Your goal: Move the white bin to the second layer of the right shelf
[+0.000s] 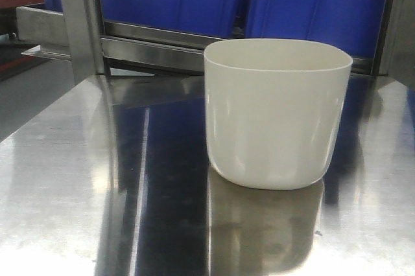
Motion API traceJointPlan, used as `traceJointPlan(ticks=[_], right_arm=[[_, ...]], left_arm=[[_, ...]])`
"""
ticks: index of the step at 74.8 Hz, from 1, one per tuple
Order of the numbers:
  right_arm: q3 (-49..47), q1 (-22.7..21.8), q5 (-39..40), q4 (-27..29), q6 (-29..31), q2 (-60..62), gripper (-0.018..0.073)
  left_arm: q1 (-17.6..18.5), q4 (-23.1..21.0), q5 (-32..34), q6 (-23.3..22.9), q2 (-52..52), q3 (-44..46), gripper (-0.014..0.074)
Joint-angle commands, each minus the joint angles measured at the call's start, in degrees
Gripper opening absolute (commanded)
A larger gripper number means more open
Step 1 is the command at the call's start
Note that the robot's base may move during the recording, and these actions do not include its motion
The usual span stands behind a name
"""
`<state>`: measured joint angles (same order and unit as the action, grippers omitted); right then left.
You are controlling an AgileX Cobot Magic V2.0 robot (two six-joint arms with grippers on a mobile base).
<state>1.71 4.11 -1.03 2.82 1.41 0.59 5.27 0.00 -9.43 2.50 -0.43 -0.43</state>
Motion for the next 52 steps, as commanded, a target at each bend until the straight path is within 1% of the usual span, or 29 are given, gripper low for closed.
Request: traceJointPlan(ticks=[1,52], right_arm=[[-1.0,-0.3,5.0,-0.3,0.2,1.2,0.0055],[-1.0,-0.3,4.9,-0.4,0.2,1.2,0.0055]], left_arm=[[0.3,0.0,5.0,-0.3,-0.8,-2.1,0.0085],[0.3,0.0,5.0,-0.3,-0.8,-2.1,0.0085]])
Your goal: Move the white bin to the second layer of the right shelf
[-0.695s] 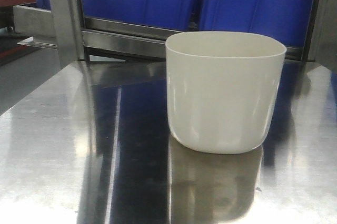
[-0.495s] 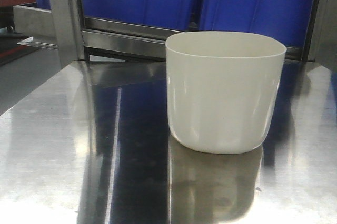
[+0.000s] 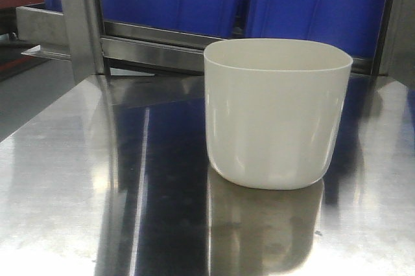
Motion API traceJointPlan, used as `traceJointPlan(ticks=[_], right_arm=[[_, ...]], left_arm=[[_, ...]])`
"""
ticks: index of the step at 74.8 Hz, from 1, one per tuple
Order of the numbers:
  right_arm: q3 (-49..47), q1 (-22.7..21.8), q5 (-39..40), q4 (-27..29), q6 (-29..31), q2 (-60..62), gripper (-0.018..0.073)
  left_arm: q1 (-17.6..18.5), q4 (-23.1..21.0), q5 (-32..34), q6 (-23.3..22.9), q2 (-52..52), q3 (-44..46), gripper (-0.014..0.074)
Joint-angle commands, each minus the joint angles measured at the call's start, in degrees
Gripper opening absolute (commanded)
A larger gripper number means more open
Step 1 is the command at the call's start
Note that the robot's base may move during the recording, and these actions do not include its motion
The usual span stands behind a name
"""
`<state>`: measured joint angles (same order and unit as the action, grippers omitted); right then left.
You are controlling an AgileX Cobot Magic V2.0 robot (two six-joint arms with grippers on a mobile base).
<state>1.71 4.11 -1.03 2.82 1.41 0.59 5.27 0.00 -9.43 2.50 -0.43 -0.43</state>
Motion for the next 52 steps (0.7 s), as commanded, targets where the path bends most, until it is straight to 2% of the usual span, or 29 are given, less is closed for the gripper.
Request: traceJointPlan(ticks=[1,52], right_arm=[[-1.0,-0.3,4.9,-0.5,0.2,1.2,0.0055],[-1.0,-0.3,6.1,-0.5,0.2,1.2,0.0055]], left_arm=[[0.3,0.0,5.0,-0.3,-0.8,-2.1,0.0085],[0.3,0.0,5.0,-0.3,-0.8,-2.1,0.0085]])
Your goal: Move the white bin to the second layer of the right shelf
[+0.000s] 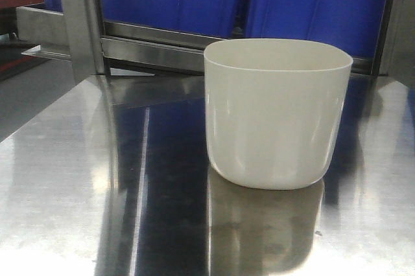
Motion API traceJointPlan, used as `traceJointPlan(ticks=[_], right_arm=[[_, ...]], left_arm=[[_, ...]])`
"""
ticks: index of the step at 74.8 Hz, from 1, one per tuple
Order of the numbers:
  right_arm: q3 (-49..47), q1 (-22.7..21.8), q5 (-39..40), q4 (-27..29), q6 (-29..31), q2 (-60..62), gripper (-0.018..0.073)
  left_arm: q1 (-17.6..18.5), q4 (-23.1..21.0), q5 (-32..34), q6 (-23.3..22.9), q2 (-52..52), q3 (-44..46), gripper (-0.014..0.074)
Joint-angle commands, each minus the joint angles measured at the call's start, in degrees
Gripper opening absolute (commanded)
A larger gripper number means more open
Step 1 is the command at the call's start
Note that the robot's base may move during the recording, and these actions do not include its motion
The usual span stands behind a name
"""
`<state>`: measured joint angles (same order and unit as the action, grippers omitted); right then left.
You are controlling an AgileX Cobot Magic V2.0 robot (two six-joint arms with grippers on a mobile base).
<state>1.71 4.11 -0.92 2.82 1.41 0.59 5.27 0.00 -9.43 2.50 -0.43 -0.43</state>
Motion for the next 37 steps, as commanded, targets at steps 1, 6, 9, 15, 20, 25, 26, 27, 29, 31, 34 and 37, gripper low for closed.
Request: traceJointPlan(ticks=[1,6,9,15,20,25,26,27,29,31,34,37], right_arm=[[-1.0,-0.3,6.0,-0.5,0.2,1.2,0.0055],[-1.0,-0.3,6.0,-0.5,0.2,1.2,0.0055],[-1.0,-0.3,6.0,-0.5,0.2,1.2,0.0055],[-1.0,-0.3,5.8,-0.5,0.2,1.2,0.0055],[-1.0,-0.3,5.7,-0.5,0.2,1.2,0.0055],[-1.0,-0.3,5.8,-0.5,0.2,1.0,0.0055],[-1.0,-0.3,5.8,-0.5,0.2,0.9,0.0055],[-1.1,-0.3,5.8,-0.5,0.2,0.7,0.0055],[-1.4,-0.3,5.9,-0.5,0.2,0.3,0.0055],[-1.7,-0.3,5.8,-0.5,0.2,-0.4,0.0055],[-2.7,-0.3,5.7,-0.5,0.2,-2.1,0.0055],[-3.6,-0.3,5.3,-0.5,0.2,-4.5,0.0055]], left_arm=[[0.3,0.0,5.0,-0.3,-0.8,-2.1,0.0085],[0.3,0.0,5.0,-0.3,-0.8,-2.1,0.0085],[0.3,0.0,5.0,-0.3,-0.8,-2.1,0.0085],[0.3,0.0,5.0,-0.3,-0.8,-2.1,0.0085],[0.3,0.0,5.0,-0.3,-0.8,-2.1,0.0085],[0.3,0.0,5.0,-0.3,-0.8,-2.1,0.0085],[0.3,0.0,5.0,-0.3,-0.8,-2.1,0.0085],[0.3,0.0,5.0,-0.3,-0.8,-2.1,0.0085],[0.3,0.0,5.0,-0.3,-0.8,-2.1,0.0085],[0.3,0.0,5.0,-0.3,-0.8,-2.1,0.0085],[0.3,0.0,5.0,-0.3,-0.8,-2.1,0.0085],[0.3,0.0,5.0,-0.3,-0.8,-2.1,0.0085]])
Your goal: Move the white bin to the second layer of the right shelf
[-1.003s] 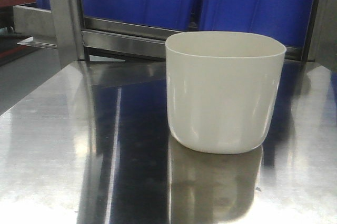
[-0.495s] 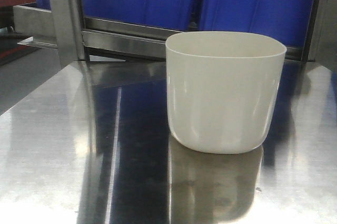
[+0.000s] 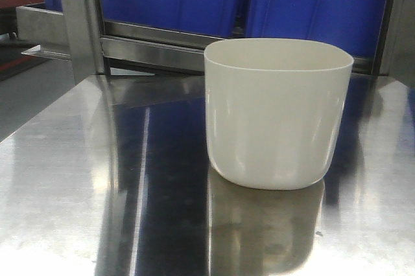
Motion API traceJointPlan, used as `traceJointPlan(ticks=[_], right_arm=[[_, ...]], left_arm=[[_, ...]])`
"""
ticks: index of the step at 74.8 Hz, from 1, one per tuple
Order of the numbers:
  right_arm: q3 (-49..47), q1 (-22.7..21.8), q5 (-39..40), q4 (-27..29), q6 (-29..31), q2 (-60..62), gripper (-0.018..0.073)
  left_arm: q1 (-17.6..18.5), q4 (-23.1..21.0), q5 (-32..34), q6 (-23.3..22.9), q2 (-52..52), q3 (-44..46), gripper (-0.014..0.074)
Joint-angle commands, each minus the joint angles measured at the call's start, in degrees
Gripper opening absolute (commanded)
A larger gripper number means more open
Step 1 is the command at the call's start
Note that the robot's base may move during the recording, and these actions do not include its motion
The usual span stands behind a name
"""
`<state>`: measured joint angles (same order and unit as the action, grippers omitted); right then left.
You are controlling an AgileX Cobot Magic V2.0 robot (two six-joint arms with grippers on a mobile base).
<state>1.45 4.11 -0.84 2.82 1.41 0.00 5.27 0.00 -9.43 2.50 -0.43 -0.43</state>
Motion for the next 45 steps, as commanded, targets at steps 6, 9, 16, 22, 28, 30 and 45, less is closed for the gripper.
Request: traceJointPlan(ticks=[6,9,16,22,28,30,45], right_arm=[[-5.1,-0.3,4.7,-0.4,0.0,-8.4,0.0055],[-5.9,-0.3,4.5,0.1,-0.4,-11.0,0.0055],[-8.5,-0.3,4.3,2.9,-2.5,-17.3,0.0055],[-12.2,-0.3,4.3,5.0,-3.0,-23.1,0.0055],[-16.8,-0.3,4.3,5.0,-3.0,-27.8,0.0055],[-18.0,-0.3,4.1,5.0,-3.0,-29.3,0.0055],[-30.5,-0.3,-2.1,5.0,-3.0,-39.5,0.0055]], left_arm=[[0.3,0.0,5.0,-0.3,-0.8,-2.1,0.0085],[0.3,0.0,5.0,-0.3,-0.8,-2.1,0.0085],[0.3,0.0,5.0,-0.3,-0.8,-2.1,0.0085],[0.3,0.0,5.0,-0.3,-0.8,-2.1,0.0085],[0.3,0.0,5.0,-0.3,-0.8,-2.1,0.0085],[0.3,0.0,5.0,-0.3,-0.8,-2.1,0.0085],[0.3,0.0,5.0,-0.3,-0.8,-2.1,0.0085]])
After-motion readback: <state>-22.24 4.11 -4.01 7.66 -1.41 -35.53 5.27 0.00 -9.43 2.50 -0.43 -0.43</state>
